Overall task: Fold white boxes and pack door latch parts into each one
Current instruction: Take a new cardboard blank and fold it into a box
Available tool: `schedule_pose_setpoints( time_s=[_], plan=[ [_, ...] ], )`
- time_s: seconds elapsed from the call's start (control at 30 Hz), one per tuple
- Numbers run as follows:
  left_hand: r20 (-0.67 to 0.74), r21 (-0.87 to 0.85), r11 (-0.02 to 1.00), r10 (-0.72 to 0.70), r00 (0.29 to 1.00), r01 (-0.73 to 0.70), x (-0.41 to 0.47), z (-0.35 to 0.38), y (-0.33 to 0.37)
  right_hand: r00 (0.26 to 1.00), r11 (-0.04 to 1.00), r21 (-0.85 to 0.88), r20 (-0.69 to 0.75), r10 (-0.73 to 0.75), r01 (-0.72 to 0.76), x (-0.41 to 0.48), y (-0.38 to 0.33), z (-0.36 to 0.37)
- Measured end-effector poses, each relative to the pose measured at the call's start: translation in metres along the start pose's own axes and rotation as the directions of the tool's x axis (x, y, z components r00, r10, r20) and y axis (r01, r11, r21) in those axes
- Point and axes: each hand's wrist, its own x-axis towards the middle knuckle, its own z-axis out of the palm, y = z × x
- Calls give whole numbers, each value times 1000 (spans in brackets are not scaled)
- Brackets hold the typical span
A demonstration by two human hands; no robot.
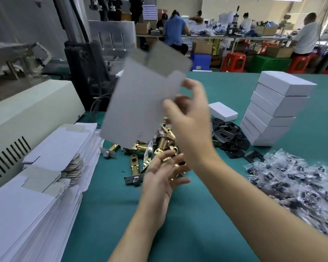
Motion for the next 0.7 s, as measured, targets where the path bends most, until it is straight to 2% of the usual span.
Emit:
schedule_pose_setpoints(
  time_s=[0.07, 0.1, 0.17, 0.23, 0.3, 0.37, 0.47, 0.53, 0.6, 0.7],
  plan=[
    [80, -135, 989, -43, 996, 54, -2, -3, 5, 988, 975, 183, -61, 142, -128, -10, -3, -36],
    [125, -159, 985, -52, 991, 72, -4, -4, 8, 980, 963, 201, -58, 192, -177, -18, -2, -51],
    [229, -136, 983, -89, 969, 122, -7, -4, 14, 967, 957, 151, -30, 255, -248, -35, 7, -72],
    [340, -71, 971, -190, 921, 227, -10, -2, 15, 961, 956, 98, -1, 278, -277, -51, 17, -84],
    [335, 3, 957, -273, 902, 289, -16, 0, 16, 959, 956, 72, 28, 282, -284, -63, 26, -92],
    [297, 73, 950, -312, 903, 304, -19, -2, 17, 959, 960, 26, 61, 278, -280, -69, 31, -96],
    [263, 120, 956, -292, 920, 269, -22, -4, 17, 958, 965, -31, 117, 261, -259, -75, 36, -99],
    [225, 196, 953, -272, 935, 230, -21, -6, 15, 976, 964, -214, 115, 188, -160, -80, 38, -101],
    [190, 320, 920, -296, 936, 226, -23, -6, 14, 987, 904, -425, 117, 108, -48, -84, 40, -104],
    [256, 489, 861, -298, 920, 142, -24, -4, 15, 992, 878, -479, 116, 44, 17, -83, 36, -104]
  ],
)
